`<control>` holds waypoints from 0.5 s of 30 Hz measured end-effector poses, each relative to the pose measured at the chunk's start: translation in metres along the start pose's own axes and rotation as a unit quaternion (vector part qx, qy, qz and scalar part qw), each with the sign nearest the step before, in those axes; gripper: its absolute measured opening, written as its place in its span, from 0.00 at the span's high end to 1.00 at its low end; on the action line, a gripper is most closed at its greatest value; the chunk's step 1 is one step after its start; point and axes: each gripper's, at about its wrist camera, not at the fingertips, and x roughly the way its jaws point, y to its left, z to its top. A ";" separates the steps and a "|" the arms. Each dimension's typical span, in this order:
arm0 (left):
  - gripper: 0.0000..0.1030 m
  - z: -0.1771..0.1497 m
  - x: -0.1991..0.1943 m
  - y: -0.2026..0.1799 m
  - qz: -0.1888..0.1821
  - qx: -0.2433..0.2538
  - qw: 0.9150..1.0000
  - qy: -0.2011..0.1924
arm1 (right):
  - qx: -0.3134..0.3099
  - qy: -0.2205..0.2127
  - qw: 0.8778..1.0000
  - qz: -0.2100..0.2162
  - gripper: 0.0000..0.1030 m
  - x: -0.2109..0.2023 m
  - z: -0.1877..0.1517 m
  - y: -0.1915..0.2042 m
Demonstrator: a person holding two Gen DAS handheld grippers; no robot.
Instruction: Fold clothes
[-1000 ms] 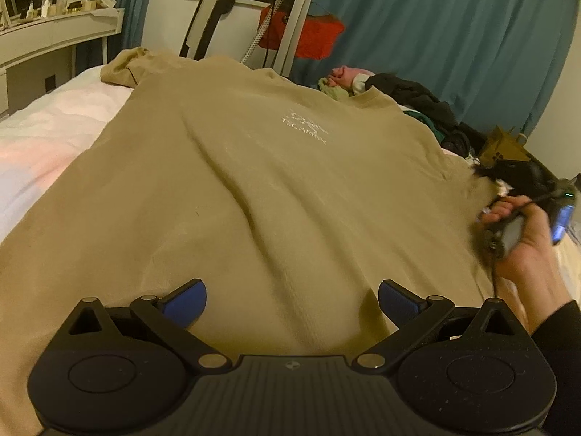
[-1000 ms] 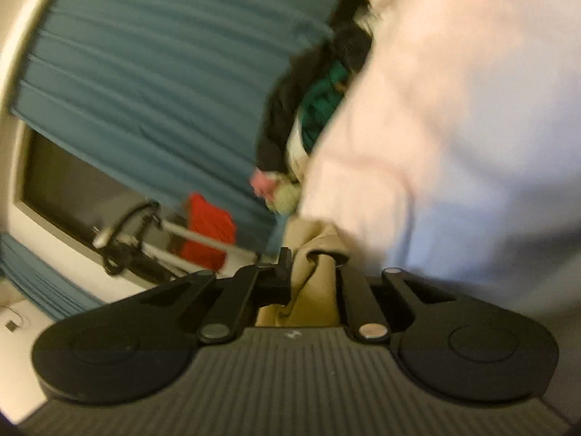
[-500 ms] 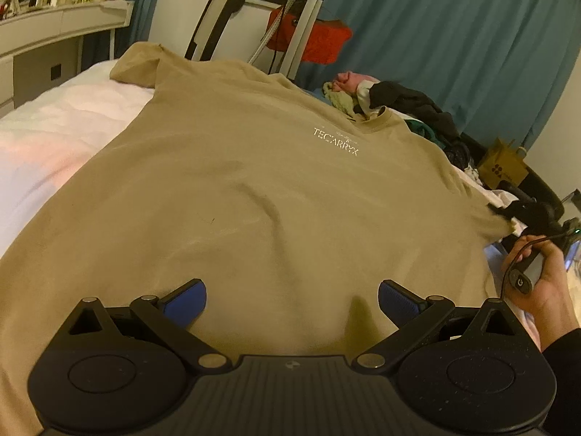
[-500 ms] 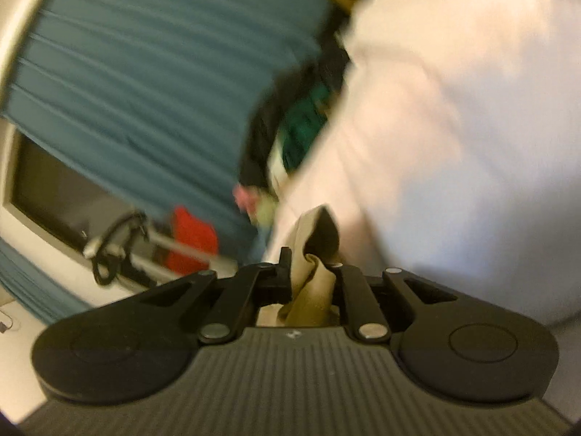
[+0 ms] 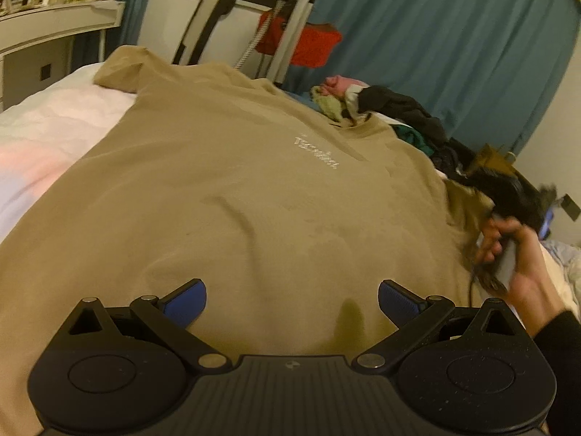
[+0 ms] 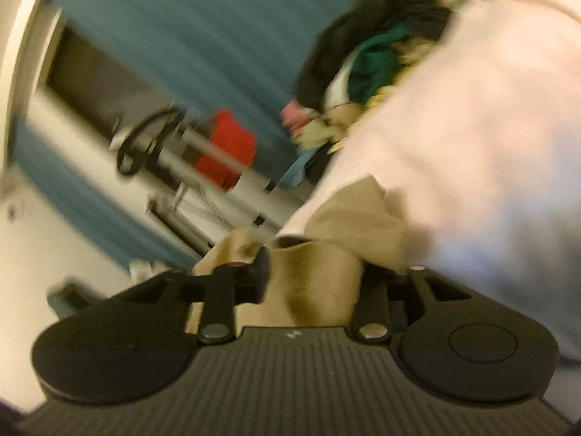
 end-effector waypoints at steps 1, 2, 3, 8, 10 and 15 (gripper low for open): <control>0.01 0.000 -0.001 -0.002 -0.003 0.003 1.000 0.000 | -0.009 -0.009 1.000 -0.017 0.69 0.003 0.001 0.010; 0.01 0.001 -0.002 -0.003 -0.006 0.006 1.000 0.000 | -0.007 -0.020 0.999 -0.037 0.70 0.006 0.005 0.018; 0.01 0.002 -0.003 -0.003 -0.007 0.008 1.000 0.002 | 0.001 -0.025 0.998 -0.055 0.89 0.010 0.007 0.021; 0.01 0.015 -0.009 0.003 0.000 0.029 0.999 0.023 | -0.089 -0.065 0.980 -0.167 0.93 -0.004 0.020 0.062; 0.01 0.024 -0.011 0.009 0.003 0.061 0.997 0.047 | -0.147 -0.088 0.968 -0.183 0.93 -0.019 0.017 0.092; 0.01 0.040 -0.028 0.039 0.043 0.065 0.997 0.021 | -0.294 -0.114 0.923 -0.220 0.93 -0.029 -0.004 0.182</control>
